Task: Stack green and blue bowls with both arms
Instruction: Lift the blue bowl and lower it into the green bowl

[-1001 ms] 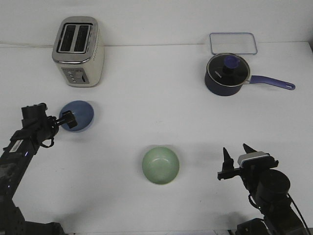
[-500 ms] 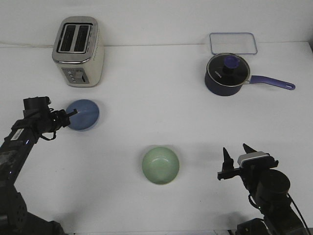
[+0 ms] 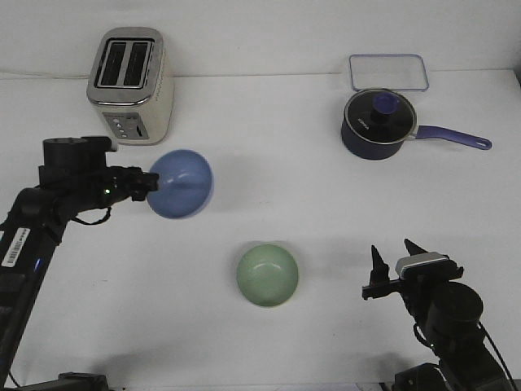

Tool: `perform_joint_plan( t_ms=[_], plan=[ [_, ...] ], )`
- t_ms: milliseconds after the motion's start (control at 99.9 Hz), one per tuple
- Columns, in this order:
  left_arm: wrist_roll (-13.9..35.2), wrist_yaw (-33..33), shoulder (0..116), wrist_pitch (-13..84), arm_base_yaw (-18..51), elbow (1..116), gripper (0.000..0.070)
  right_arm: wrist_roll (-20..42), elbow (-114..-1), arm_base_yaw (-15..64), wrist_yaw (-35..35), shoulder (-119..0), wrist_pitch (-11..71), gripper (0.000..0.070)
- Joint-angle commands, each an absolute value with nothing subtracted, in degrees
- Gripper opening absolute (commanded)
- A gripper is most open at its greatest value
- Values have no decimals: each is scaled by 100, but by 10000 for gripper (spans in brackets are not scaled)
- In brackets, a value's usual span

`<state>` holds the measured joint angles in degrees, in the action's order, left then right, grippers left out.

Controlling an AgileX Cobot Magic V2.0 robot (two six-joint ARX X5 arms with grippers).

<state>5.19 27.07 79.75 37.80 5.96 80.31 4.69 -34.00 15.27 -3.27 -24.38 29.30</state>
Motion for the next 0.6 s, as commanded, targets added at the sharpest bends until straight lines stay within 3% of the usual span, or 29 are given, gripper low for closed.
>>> perform_joint_plan(
  t_ms=[0,160,300,590],
  plan=[
    [187,2779,8068,4088,937,8082,15,429,-3441,1529,-346,-2443,2877,461],
    [43,2731,8062,4318,2038,7990,15,429,-3441,1529,-344,-2443,2880,461],
    [172,2296,8197,4156,2845,7953,14,432,-3441,1529,-342,-2443,2882,461],
    [108,1691,8608,3664,3896,7550,15,432,-3441,1529,-340,-2443,2897,461]
  ],
)
